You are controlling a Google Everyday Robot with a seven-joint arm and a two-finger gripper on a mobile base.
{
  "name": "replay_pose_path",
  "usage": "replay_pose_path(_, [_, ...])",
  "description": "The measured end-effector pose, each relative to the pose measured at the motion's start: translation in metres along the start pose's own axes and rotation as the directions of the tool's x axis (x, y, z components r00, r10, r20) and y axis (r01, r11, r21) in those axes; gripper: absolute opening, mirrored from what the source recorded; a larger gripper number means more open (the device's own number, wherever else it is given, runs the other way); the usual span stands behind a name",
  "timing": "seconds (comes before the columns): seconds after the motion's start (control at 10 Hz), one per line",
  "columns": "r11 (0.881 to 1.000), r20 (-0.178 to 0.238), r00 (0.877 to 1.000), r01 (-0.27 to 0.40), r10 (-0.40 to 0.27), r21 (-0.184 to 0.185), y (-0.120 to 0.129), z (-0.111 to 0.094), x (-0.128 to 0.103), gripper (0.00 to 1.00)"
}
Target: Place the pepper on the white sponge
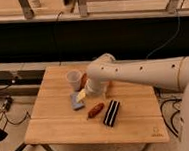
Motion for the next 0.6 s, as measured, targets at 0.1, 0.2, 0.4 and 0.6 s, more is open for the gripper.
replay_pose_path(0.1, [1.000,0.017,1.000,-0.003,0.003,0.023,0.003,0.010,-0.001,0.80])
replay_pose_path(0.2, [0.998,0.039,0.999,-0.030,0.027,0.054,0.000,0.019,-0.004,0.80])
replay_pose_path(0.4, [0.983,0.098,0.987,-0.139,0.128,0.120,-0.014,0.031,-0.013,0.80])
replay_pose_path(0.6, [0.951,0.148,0.953,-0.283,0.264,0.126,-0.024,0.030,-0.021,0.80])
